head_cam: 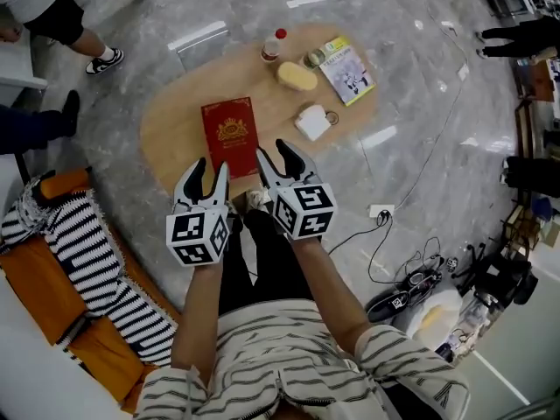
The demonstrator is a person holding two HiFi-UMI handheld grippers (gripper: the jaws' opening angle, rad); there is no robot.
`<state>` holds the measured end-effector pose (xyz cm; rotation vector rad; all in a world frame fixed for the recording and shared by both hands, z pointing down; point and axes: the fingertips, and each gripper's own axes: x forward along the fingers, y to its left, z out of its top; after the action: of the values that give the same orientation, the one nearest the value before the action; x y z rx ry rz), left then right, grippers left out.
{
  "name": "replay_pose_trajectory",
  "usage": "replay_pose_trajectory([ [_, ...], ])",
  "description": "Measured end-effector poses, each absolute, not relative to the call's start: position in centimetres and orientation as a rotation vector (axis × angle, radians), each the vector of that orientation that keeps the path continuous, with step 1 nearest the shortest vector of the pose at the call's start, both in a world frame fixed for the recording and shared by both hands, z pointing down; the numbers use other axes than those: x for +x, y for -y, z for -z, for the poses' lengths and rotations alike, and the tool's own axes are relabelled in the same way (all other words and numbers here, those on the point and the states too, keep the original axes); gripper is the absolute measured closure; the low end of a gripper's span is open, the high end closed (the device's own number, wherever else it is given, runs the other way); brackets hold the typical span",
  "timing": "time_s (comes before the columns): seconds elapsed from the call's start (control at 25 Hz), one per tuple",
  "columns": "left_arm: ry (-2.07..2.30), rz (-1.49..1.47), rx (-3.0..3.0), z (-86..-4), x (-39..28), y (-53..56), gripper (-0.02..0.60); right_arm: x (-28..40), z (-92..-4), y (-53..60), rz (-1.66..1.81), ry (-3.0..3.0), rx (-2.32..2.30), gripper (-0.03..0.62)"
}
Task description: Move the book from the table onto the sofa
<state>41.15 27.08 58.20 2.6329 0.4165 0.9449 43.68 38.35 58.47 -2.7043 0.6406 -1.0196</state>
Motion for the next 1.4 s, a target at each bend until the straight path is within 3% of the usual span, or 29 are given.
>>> replay_pose_trajectory([
  [0.6, -0.391, -1.072, 2.522, -68.2, 41.2, -26.8, 0.341, 43.9, -69.2, -38.5, 1.204, -0.633, -2.599, 0.326],
  [1.4, -0.355, -1.211, 2.404, -81.4, 41.9, -26.5, 0.284, 45.0, -82.8, -39.0, 1.414, -0.611, -2.495, 0.255],
])
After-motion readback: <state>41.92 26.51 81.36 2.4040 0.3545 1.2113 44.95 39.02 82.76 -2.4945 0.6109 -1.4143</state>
